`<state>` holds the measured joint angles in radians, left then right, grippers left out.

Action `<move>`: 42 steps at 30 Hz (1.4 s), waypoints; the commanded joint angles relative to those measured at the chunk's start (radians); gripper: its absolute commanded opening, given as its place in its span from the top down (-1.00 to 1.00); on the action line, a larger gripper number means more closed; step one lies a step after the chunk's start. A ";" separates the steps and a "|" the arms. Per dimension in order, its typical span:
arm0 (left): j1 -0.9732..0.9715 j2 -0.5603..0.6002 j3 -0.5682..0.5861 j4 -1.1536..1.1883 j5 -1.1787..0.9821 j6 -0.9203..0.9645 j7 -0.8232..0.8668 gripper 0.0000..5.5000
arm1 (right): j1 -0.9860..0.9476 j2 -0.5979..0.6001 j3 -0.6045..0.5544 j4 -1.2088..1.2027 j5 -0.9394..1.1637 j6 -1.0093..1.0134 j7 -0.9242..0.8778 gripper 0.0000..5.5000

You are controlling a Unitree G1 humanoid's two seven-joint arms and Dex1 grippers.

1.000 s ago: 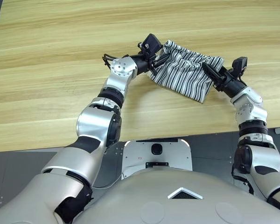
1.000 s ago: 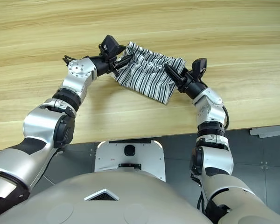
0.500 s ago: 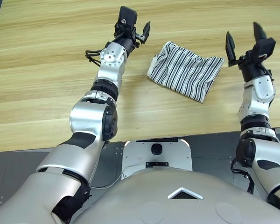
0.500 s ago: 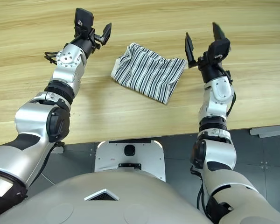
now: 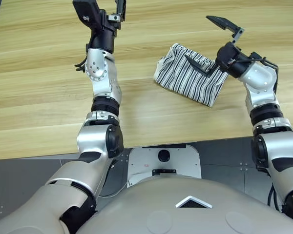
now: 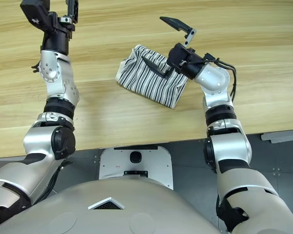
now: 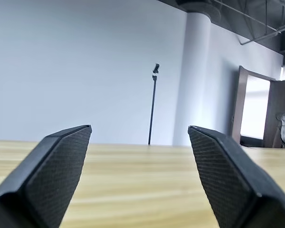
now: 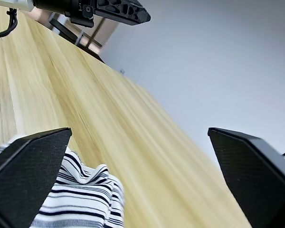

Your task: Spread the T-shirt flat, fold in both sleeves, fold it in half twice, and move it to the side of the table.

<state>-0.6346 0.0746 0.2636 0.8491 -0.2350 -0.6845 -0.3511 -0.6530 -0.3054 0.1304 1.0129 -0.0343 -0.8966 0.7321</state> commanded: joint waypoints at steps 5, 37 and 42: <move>0.130 0.002 0.001 -0.279 -0.047 0.074 0.041 -0.39 | -0.098 0.142 -0.032 0.229 0.030 0.342 0.090 -1.00; 0.174 0.039 0.024 -0.341 -0.030 0.073 0.127 -0.39 | -0.121 -0.161 -0.418 0.328 0.077 0.711 -0.770 -1.00; 0.177 0.041 0.024 -0.312 -0.022 0.053 0.133 -0.39 | -0.149 -0.148 -0.440 0.280 0.084 0.489 -0.767 -1.00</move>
<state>-0.4649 0.1076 0.2869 0.5215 -0.2684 -0.6220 -0.2292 -0.7703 -0.4516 -0.3030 1.3256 0.0444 -0.3128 -0.0275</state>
